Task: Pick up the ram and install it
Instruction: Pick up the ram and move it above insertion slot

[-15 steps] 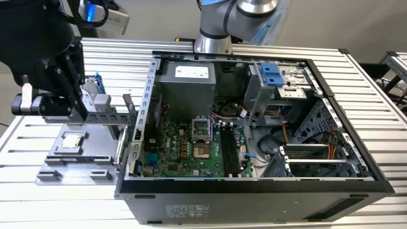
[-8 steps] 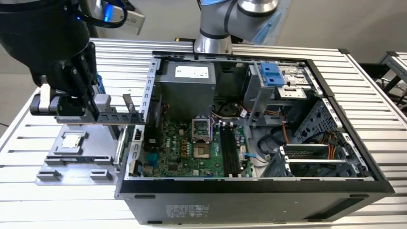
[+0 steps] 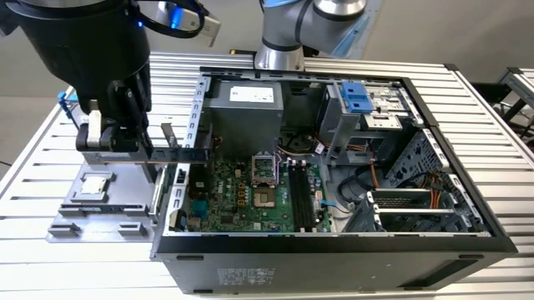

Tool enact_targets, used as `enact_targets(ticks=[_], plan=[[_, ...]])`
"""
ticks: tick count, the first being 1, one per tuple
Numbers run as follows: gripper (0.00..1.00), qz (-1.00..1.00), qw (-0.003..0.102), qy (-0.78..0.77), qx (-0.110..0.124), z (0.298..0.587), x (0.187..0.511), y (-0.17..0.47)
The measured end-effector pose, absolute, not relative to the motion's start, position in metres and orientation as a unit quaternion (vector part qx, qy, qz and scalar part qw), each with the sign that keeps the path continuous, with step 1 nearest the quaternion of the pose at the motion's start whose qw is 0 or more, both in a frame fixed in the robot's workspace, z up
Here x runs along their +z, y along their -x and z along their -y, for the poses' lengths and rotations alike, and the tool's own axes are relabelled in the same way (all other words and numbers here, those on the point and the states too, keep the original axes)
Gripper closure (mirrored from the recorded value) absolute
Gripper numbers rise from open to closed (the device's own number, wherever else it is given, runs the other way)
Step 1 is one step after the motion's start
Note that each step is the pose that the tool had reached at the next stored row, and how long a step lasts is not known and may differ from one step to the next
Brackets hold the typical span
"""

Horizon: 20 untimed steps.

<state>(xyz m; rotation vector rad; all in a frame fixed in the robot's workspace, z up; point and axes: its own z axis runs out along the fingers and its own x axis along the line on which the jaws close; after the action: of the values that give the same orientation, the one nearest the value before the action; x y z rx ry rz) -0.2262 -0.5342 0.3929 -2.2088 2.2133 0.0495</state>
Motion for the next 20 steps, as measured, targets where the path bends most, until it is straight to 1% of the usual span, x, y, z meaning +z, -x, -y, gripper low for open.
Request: enact_targets(ticks=[20], plan=[[1.00,-0.706,0.007,0.708,0.016,0.534,0.393,0.167]])
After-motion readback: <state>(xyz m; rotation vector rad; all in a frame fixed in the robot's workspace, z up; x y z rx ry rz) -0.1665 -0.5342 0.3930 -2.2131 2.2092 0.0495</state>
